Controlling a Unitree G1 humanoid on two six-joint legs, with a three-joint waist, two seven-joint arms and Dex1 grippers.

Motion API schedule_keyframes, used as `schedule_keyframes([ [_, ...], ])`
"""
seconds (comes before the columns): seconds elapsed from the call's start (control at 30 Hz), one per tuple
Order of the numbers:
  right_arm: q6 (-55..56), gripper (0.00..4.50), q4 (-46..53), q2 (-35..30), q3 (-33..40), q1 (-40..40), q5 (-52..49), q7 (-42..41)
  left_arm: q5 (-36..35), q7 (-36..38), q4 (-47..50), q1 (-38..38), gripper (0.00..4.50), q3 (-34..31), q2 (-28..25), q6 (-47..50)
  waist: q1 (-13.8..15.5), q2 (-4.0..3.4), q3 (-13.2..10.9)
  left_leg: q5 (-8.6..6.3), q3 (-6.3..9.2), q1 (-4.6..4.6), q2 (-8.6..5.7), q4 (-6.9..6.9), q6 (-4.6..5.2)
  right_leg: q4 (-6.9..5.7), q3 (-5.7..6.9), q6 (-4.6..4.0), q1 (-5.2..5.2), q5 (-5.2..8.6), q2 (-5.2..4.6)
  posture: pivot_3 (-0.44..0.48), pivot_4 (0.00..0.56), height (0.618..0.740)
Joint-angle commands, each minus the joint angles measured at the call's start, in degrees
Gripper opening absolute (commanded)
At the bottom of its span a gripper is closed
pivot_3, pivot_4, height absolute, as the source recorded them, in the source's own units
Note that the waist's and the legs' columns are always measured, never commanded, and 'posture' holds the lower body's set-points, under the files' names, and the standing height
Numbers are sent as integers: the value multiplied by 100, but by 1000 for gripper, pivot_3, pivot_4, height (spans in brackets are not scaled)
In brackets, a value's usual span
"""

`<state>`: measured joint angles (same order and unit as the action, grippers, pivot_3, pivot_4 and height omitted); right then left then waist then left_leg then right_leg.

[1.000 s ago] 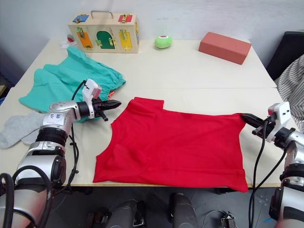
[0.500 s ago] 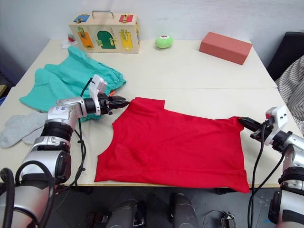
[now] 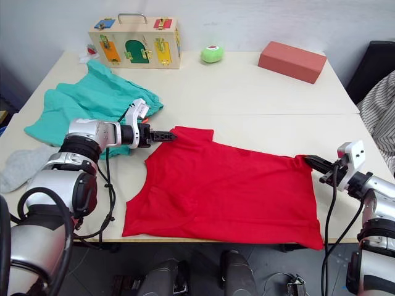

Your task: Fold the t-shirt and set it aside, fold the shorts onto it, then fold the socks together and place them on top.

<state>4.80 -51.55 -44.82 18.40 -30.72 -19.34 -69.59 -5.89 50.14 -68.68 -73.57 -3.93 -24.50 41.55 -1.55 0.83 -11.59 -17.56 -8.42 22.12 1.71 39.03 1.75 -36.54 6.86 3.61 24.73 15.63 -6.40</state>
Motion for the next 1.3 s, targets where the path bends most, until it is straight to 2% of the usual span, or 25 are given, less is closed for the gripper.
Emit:
schedule_keyframes([
  [0.03, 58, 0, 286, 5, 36, 51, -73, -39, -87, 71, 58, -190, 3748, -97, 79, -176, 1, 0, 0, 0, 0, 0, -1, 0, -1, 1, 0, 0, -1, 0, -5, 0, 150, 740],
  [0.4, 25, 0, 368, 28, 17, 73, -64, -51, -98, -129, -169, -275, 3748, -266, 193, -407, -7, 0, 0, -2, -1, -1, 2, 1, -4, 0, -2, 0, 2, 0, -5, 0, 150, 740],
  [0.5, 28, 0, 380, 37, 8, 73, -64, -60, -133, -155, -202, -297, 3131, -313, 234, -377, -5, 0, 0, -3, -1, -1, 0, 1, -4, 0, -3, 0, 2, 0, -6, 0, 150, 740],
  [0.7, 31, 0, 421, 67, -32, 76, -63, -69, -109, -200, -168, -194, 1160, -383, 314, -824, -4, 0, 0, -3, -1, -1, 0, 2, -4, 0, -2, 0, 2, 0, -6, 0, 150, 740],
  [0.83, 32, 0, 483, 80, -43, 125, -74, -85, -105, -110, -153, -86, 22, -374, 309, -1040, -4, 0, 0, -3, -2, -1, 0, 2, -4, 0, -2, 0, 2, 0, -7, 0, 150, 740],
  [1.1, -72, 0, 789, -39, 149, 304, -245, -109, -210, 268, 111, 203, 22, -490, 42, -1268, -15, 0, 0, -3, -2, -2, 1, 2, -4, 0, -3, 0, 3, 0, -6, 0, 150, 740],
  [1.3, -253, 0, 1176, -101, 412, 616, -481, 7, -401, 516, 656, 667, 22, -628, -182, -1416, -3, 0, 0, -4, -2, -1, 1, 3, -5, -2, -5, 0, 3, 0, -10, 0, 150, 740],
])
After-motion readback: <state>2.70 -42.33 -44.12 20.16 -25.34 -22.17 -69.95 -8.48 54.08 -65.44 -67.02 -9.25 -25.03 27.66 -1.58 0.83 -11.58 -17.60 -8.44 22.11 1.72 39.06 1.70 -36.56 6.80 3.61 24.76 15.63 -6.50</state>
